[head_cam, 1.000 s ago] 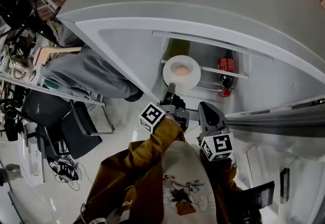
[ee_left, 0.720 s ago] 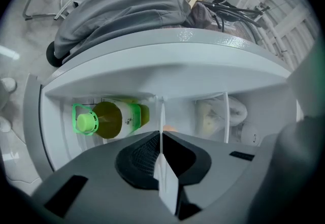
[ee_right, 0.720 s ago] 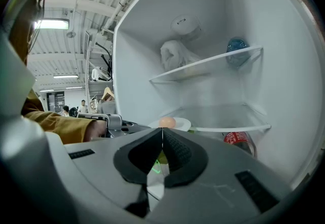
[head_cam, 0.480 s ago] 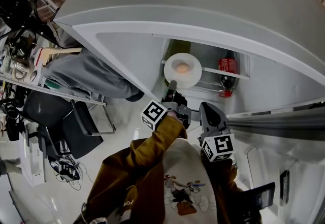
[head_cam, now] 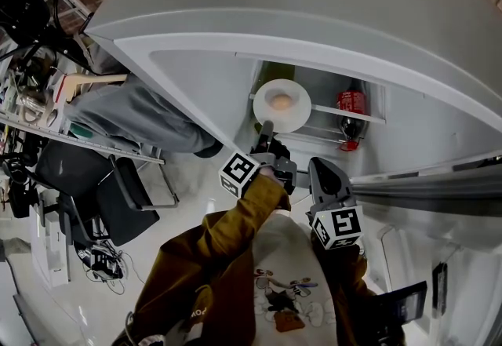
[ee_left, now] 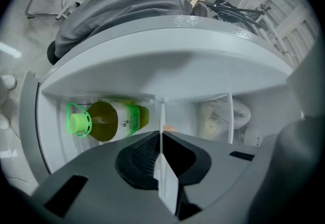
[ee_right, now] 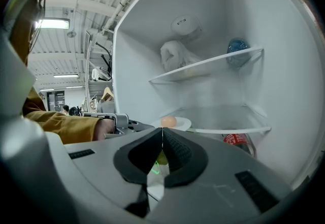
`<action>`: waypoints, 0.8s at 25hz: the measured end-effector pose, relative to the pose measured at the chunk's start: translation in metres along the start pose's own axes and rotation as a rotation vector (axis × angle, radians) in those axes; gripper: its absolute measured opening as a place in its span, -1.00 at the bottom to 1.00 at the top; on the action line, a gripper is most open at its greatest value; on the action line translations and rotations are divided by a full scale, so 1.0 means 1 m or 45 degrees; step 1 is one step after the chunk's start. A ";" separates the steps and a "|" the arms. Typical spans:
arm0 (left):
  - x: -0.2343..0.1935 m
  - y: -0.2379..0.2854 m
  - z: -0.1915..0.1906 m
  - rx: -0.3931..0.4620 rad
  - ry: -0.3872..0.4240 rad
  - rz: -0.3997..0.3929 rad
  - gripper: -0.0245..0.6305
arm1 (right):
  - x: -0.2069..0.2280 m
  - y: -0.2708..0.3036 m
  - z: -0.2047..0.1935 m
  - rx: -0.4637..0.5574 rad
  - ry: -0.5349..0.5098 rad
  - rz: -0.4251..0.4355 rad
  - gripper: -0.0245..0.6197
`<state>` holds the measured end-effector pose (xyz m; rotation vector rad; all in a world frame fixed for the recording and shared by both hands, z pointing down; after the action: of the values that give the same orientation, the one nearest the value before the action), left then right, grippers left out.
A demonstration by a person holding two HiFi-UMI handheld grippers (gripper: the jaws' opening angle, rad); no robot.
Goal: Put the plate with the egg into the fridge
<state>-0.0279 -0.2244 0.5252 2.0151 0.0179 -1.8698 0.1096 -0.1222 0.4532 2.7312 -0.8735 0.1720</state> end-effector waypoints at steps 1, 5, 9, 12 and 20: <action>0.000 0.001 0.000 0.001 -0.001 0.001 -0.86 | 0.000 0.000 0.000 -0.001 -0.001 0.000 -0.91; 0.000 0.005 0.001 0.009 0.000 0.003 -0.86 | 0.001 -0.001 0.001 -0.003 -0.003 -0.002 -0.91; 0.003 0.010 0.000 0.011 -0.005 -0.002 -0.86 | 0.003 0.000 0.000 -0.004 -0.001 -0.004 -0.91; 0.004 0.012 0.000 0.011 -0.014 0.002 -0.86 | 0.004 0.000 0.000 -0.009 0.003 -0.008 -0.91; 0.004 0.019 0.004 0.023 -0.015 0.003 -0.86 | 0.009 0.001 -0.001 -0.010 0.016 -0.021 -0.91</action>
<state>-0.0259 -0.2437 0.5264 2.0153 -0.0043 -1.8866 0.1163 -0.1274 0.4564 2.7266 -0.8460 0.1821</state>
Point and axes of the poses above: the fingertips, and each gripper's own axes: y forward along the fingers, x to its right, z out of its top, the point moved 3 cm from there along -y, backward along the fingers, and after that the axes turned 8 degrees about z, right-handed, at the moved point
